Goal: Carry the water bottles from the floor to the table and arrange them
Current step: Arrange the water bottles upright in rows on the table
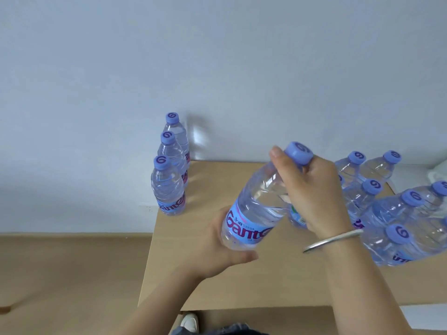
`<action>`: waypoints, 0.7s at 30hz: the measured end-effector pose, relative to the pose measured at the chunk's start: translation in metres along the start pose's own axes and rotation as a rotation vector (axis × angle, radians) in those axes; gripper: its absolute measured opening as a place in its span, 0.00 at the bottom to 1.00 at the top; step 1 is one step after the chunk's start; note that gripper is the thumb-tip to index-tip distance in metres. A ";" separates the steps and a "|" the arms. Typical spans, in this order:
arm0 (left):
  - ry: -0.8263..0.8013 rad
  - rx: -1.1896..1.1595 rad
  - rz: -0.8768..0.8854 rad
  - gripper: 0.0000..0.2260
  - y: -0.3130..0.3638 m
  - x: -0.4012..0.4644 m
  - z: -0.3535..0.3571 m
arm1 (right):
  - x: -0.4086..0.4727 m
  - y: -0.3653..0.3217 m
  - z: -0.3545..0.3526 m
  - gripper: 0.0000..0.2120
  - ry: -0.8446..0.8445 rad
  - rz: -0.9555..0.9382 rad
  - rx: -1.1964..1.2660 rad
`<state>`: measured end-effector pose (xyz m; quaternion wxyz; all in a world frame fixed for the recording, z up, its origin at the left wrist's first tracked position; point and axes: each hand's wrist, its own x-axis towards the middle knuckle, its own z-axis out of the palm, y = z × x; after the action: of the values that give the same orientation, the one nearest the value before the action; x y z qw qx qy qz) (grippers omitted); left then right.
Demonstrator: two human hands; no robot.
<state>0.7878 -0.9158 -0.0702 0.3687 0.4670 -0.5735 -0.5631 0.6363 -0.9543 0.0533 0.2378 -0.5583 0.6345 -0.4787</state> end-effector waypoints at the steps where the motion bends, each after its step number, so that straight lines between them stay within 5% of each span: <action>1: 0.031 -0.050 0.005 0.35 0.006 -0.004 -0.003 | 0.003 -0.010 0.001 0.29 -0.036 -0.001 0.018; 5: 0.059 -0.066 0.045 0.22 0.020 -0.019 -0.018 | 0.009 -0.031 0.003 0.27 -0.376 0.057 0.221; 9: 0.075 -0.149 -0.003 0.22 0.018 -0.032 -0.024 | 0.003 -0.030 0.020 0.17 -0.613 0.012 0.297; 21: 0.167 0.039 -0.247 0.28 -0.040 -0.080 -0.055 | -0.033 0.005 0.094 0.22 -0.745 0.089 0.183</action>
<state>0.8679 -0.8536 -0.0963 0.3336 0.5864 -0.4899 -0.5522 0.7211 -0.9564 0.0005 0.5214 -0.6425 0.4829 -0.2867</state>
